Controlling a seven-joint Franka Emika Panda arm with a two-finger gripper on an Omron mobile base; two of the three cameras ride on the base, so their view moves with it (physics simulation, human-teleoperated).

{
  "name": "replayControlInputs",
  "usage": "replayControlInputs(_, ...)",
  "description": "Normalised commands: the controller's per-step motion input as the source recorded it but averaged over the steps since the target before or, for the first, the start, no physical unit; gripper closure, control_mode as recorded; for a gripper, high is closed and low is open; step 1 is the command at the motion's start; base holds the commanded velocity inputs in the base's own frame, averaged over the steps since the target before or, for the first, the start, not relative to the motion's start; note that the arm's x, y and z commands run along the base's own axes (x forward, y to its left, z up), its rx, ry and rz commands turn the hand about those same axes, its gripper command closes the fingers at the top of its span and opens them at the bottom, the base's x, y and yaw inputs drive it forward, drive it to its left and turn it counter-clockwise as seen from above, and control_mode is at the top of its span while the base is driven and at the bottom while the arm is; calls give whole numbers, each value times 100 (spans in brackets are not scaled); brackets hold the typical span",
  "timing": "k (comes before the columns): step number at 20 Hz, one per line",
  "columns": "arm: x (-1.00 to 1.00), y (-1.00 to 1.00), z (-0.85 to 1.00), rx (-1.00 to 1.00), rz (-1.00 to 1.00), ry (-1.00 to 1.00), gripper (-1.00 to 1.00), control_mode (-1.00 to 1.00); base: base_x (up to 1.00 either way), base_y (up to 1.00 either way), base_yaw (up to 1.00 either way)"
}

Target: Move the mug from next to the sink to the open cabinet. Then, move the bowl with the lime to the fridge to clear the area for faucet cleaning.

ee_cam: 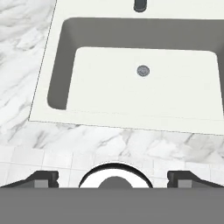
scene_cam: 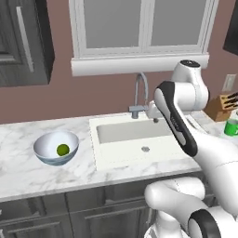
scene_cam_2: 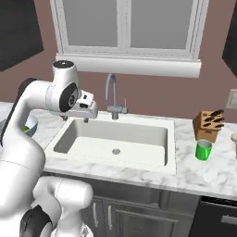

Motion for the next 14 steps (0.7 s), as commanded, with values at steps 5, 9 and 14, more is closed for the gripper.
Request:
replayControlInputs(5, 0, 0, 0, 0, 0, 0, -100, 100, 13, 100, 0)
replayControlInputs(9, 0, 0, 0, 0, 0, 0, -100, 100, 5, 99, 0)
replayControlInputs(14, 28, -1, -21, 0, 0, 8, -100, -100, 15, 11, 0)
